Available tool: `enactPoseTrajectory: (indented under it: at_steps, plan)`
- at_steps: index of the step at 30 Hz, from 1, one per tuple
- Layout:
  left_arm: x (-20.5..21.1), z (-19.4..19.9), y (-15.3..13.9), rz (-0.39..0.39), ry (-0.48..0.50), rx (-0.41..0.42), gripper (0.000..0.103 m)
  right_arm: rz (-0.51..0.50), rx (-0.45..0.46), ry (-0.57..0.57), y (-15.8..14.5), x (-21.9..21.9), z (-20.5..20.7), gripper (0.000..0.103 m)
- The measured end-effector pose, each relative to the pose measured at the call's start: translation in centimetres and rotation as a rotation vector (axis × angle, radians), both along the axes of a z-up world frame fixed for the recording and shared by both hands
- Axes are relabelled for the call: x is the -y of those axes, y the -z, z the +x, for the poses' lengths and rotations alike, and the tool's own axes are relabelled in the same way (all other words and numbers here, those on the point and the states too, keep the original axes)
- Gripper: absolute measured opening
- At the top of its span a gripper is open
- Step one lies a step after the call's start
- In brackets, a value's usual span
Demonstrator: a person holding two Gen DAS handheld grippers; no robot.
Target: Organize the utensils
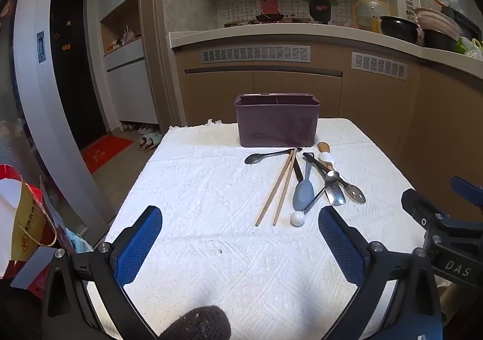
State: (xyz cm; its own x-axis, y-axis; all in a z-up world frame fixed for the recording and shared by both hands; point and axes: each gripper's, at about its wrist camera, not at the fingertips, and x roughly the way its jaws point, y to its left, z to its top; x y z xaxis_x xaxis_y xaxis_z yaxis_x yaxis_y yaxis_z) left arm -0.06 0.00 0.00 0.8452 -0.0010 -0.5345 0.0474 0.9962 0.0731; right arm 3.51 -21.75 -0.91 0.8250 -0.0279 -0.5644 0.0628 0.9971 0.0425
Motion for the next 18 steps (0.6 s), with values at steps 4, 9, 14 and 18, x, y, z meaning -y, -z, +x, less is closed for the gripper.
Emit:
enactPoseTrajectory:
  at_steps: [4,9,14,18]
  plan:
    - [0.06,0.0,0.04,-0.002,0.002,-0.009,0.103,0.004,-0.003,-0.001,0.02,-0.03,0.0,0.103]
    - [0.04,0.2,0.02,-0.004,0.004,-0.012,0.103,0.002,-0.001,-0.001,0.02,0.09,0.05,0.103]
    - [-0.04,0.4,0.2,-0.009,0.003,-0.017,0.103,-0.001,-0.001,0.002,0.1,0.07,0.2,0.103]
    - [0.1,0.39,0.17,-0.01,0.002,-0.018,0.103,0.0,-0.001,0.001,0.12,0.09,0.24,0.103]
